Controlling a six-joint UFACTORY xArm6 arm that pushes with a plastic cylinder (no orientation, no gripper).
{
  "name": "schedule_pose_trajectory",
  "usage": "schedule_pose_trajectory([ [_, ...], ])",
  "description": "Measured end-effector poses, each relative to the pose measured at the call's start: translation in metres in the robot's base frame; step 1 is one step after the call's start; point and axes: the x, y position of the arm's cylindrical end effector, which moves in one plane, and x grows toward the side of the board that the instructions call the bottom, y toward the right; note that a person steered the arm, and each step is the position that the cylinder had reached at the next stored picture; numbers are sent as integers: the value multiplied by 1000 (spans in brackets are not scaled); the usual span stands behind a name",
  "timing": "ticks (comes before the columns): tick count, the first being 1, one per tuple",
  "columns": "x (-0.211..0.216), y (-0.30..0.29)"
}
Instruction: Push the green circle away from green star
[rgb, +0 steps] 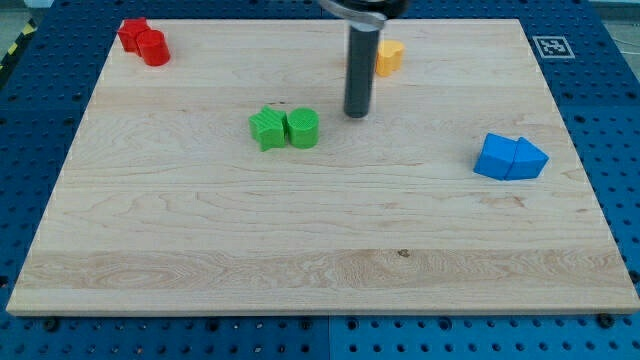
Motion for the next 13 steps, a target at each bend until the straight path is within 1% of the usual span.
schedule_pose_trajectory([
  [1,4,-41],
  [2,21,-65],
  [4,26,-65],
  [5,26,-47],
  [6,26,-12],
  [7,35,18],
  [9,121,25],
  [10,140,25],
  [11,127,20],
  [12,108,-3],
  [13,92,-45],
])
